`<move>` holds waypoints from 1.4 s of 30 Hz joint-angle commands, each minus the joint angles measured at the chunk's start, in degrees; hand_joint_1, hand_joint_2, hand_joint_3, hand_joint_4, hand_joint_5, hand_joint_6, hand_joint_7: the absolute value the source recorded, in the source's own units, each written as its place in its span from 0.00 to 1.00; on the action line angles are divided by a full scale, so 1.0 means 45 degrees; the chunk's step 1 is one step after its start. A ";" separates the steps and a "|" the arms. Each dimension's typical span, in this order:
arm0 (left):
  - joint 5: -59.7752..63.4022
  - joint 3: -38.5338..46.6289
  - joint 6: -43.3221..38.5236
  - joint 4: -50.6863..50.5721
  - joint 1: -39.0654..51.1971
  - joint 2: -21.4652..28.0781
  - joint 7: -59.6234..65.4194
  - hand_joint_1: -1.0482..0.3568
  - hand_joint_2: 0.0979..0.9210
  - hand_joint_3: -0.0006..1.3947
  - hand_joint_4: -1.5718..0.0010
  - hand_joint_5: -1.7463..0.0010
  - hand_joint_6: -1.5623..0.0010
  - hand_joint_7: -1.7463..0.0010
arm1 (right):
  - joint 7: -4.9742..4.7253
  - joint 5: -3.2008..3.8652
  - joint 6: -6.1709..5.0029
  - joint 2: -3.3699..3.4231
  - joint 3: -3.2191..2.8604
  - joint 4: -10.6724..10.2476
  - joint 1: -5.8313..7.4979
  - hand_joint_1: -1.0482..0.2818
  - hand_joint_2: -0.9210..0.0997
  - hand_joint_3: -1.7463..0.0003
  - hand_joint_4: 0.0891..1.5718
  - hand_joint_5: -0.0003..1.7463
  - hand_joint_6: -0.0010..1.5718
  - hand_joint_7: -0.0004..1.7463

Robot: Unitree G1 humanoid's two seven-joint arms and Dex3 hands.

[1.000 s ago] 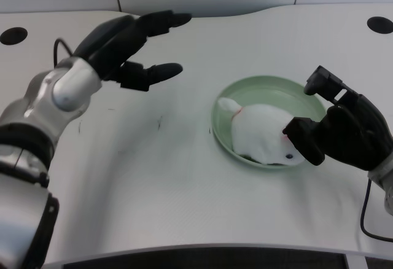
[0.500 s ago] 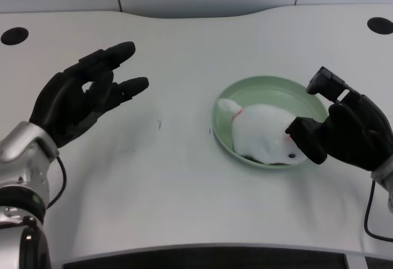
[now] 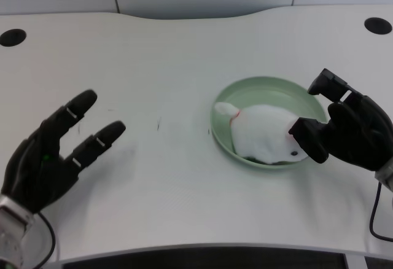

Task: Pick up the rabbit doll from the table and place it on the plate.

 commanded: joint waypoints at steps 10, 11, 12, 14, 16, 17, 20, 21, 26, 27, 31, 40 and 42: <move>0.0384 -0.0513 0.0960 0.1615 -0.0783 0.1680 -0.2524 0.18 1.00 0.32 0.55 0.91 0.60 0.97 | -0.0259 -0.0085 0.0055 -0.0253 0.0067 0.0166 0.0072 0.36 0.00 0.95 0.64 1.00 0.50 1.00; 0.0542 -0.0601 0.0707 0.1836 -0.0906 0.1780 -0.2723 0.18 1.00 0.30 0.54 0.91 0.58 0.97 | -0.0241 -0.0079 0.0078 -0.0253 0.0060 0.0186 0.0068 0.37 0.00 0.95 0.64 1.00 0.50 1.00; 0.0654 -0.0667 0.0549 0.2045 -0.1035 0.1845 -0.2909 0.18 1.00 0.29 0.53 0.91 0.57 0.97 | -0.0247 -0.0066 0.0117 -0.0241 0.0048 0.0200 0.0051 0.37 0.00 0.95 0.64 1.00 0.50 1.00; 0.0785 -0.0709 0.0430 0.2310 -0.1207 0.1882 -0.3076 0.20 1.00 0.26 0.52 0.92 0.55 0.97 | -0.0348 -0.0089 0.0060 -0.0212 0.0058 0.0194 0.0037 0.37 0.00 0.95 0.65 1.00 0.50 1.00; 0.0918 -0.0741 0.0286 0.2477 -0.1301 0.1901 -0.3111 0.20 1.00 0.23 0.51 0.93 0.54 0.97 | -0.0426 -0.0118 0.0008 -0.0198 0.0078 0.0186 0.0040 0.37 0.00 0.95 0.65 1.00 0.50 1.00; 0.0953 -0.0743 0.0234 0.2539 -0.1329 0.1907 -0.3123 0.20 1.00 0.23 0.50 0.93 0.53 0.97 | -0.0440 -0.0123 0.0002 -0.0196 0.0083 0.0184 0.0042 0.37 0.00 0.96 0.65 1.00 0.50 1.00; 0.0997 -0.0737 0.0161 0.2646 -0.1358 0.1887 -0.3181 0.21 1.00 0.21 0.50 0.94 0.53 0.97 | -0.0446 -0.0134 0.0060 -0.0211 0.0095 0.0163 0.0079 0.37 0.00 0.96 0.65 1.00 0.51 1.00; 0.1011 -0.0740 0.0144 0.2658 -0.1355 0.1877 -0.3197 0.21 1.00 0.20 0.49 0.94 0.52 0.97 | -0.0463 -0.0157 0.0029 -0.0218 0.0114 0.0149 0.0101 0.37 0.00 0.96 0.65 1.00 0.51 1.00; 0.1058 -0.0663 0.0099 0.2768 -0.1345 0.1826 -0.3310 0.22 1.00 0.19 0.49 0.94 0.52 0.98 | -0.0399 -0.0122 0.0087 -0.0208 0.0107 0.0171 0.0147 0.38 0.00 0.96 0.65 1.00 0.51 1.00; 0.1064 -0.0654 0.0088 0.2790 -0.1347 0.1821 -0.3322 0.22 1.00 0.19 0.49 0.95 0.52 0.98 | -0.0389 -0.0117 0.0097 -0.0206 0.0105 0.0174 0.0152 0.38 0.00 0.96 0.65 1.00 0.51 1.00; 0.1116 -0.0633 -0.0024 0.2815 -0.1273 0.1806 -0.3235 0.21 1.00 0.19 0.49 0.95 0.53 0.98 | -0.0326 -0.0149 0.0059 -0.0189 0.0130 0.0212 0.0208 0.38 0.00 0.96 0.64 1.00 0.50 1.00; 0.1107 -0.0584 -0.0102 0.2954 -0.1282 0.1736 -0.3217 0.20 1.00 0.21 0.49 0.96 0.53 0.99 | -0.0388 -0.0160 0.0073 -0.0141 0.0129 0.0312 0.0245 0.38 0.00 0.95 0.64 1.00 0.50 1.00; 0.1104 -0.0565 -0.0094 0.3034 -0.1327 0.1730 -0.3238 0.20 1.00 0.22 0.49 0.96 0.53 0.99 | -0.0424 -0.0175 0.0106 -0.0134 0.0138 0.0349 0.0225 0.38 0.00 0.95 0.64 1.00 0.50 1.00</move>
